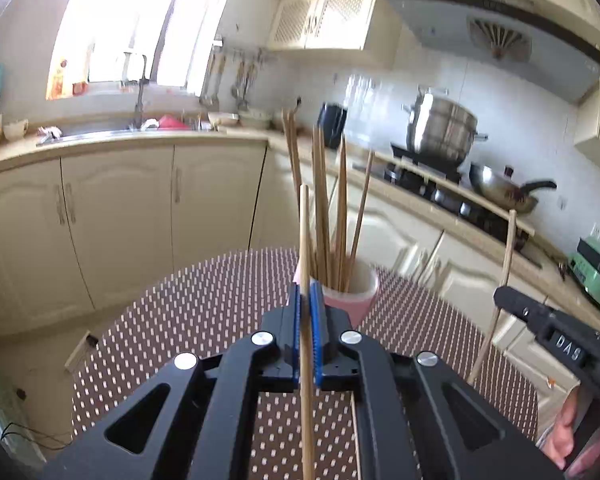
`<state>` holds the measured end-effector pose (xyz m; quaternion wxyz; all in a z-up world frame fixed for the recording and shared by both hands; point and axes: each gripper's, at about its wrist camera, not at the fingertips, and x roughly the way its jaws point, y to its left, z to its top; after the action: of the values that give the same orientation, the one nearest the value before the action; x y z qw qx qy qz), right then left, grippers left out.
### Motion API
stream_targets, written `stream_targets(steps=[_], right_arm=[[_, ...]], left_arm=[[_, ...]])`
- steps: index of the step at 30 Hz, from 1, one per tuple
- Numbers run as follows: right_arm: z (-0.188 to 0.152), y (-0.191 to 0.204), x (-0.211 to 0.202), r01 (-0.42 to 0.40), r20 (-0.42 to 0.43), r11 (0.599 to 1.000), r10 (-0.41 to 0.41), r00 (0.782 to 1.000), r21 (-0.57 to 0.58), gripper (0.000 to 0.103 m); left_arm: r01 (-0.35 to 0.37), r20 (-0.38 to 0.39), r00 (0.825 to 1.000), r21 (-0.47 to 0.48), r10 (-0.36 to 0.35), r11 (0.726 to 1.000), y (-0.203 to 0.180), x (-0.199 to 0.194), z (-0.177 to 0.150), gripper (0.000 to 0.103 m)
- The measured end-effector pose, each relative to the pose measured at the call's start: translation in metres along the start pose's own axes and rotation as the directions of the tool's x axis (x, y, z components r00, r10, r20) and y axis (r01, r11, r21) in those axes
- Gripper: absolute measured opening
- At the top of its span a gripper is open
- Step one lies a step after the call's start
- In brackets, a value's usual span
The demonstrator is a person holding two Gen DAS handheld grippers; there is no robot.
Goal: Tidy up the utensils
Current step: 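Lift both held chopsticks upright and carry them over the pink cup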
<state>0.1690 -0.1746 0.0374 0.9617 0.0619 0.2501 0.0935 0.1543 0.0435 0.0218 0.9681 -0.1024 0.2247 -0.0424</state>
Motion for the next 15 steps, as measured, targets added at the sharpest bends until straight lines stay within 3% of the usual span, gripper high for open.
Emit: stream_targets(steps=[3, 7, 11, 15], right_arm=[[0.012, 0.004, -0.002, -0.015, 0.030, 1.000, 0.015, 0.999, 0.007, 0.006], [0.034, 0.007, -0.005, -0.026, 0.074, 1.000, 0.025, 0.997, 0.013, 0.006], [0.058, 0.008, -0.010, -0.015, 0.126, 0.999, 0.011, 0.992, 0.031, 0.006], [0.078, 0.008, -0.014, -0.019, 0.166, 0.999, 0.011, 0.986, 0.045, 0.006]], left_arm=[[-0.035, 0.063, 0.997, 0.007, 0.035, 0.999, -0.007, -0.002, 0.013, 0.006], [0.021, 0.137, 0.990, 0.008, -0.022, 1.000, -0.015, -0.003, 0.034, 0.006], [0.045, 0.232, 0.972, 0.016, -0.047, 0.999, -0.023, -0.003, 0.054, 0.006], [0.053, 0.267, 0.963, -0.019, -0.046, 0.998, -0.023, 0.012, 0.067, 0.006]])
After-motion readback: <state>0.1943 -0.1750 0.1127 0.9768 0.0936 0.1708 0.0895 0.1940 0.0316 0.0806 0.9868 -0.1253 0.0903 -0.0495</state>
